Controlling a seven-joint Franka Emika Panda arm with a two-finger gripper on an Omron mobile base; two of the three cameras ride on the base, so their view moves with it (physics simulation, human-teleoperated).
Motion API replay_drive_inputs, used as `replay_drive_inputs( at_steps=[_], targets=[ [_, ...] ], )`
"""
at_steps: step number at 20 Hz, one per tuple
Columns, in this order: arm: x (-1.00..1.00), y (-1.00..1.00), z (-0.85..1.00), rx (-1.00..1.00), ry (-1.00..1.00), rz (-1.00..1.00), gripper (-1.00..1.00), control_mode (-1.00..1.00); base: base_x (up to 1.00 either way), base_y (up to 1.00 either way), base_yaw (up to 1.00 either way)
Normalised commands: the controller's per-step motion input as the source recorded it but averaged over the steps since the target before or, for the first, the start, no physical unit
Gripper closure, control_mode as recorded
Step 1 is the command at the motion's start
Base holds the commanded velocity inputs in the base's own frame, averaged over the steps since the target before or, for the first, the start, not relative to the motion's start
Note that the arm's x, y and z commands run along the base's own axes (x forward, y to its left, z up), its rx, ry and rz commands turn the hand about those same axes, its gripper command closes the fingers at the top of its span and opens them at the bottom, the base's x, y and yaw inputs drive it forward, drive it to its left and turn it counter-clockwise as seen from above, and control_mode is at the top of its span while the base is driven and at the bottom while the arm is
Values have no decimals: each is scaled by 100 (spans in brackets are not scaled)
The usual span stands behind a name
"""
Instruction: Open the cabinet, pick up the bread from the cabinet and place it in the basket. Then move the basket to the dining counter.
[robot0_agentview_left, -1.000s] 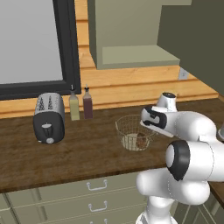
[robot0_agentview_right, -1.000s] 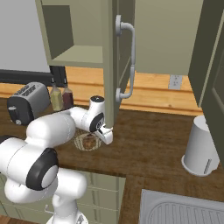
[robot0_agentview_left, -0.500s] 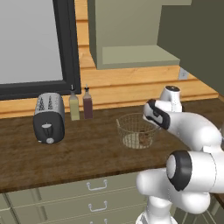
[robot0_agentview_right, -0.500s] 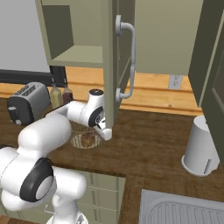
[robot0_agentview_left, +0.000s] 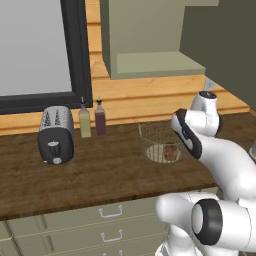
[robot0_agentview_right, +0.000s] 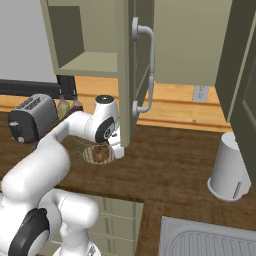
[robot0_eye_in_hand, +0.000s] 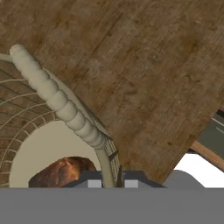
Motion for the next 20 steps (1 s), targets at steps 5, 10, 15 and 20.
replay_drive_inputs(
  at_steps=[5,10,15,20],
  targets=[
    [-8,-5,55,0,0,-10,100,-100,0,0,0],
    [0,-3,41,0,0,-3,100,-100,0,0,0],
    [-7,-1,34,0,0,-1,100,-100,0,0,0],
    [-8,0,18,0,-2,-1,100,-100,0,0,0]
  ],
)
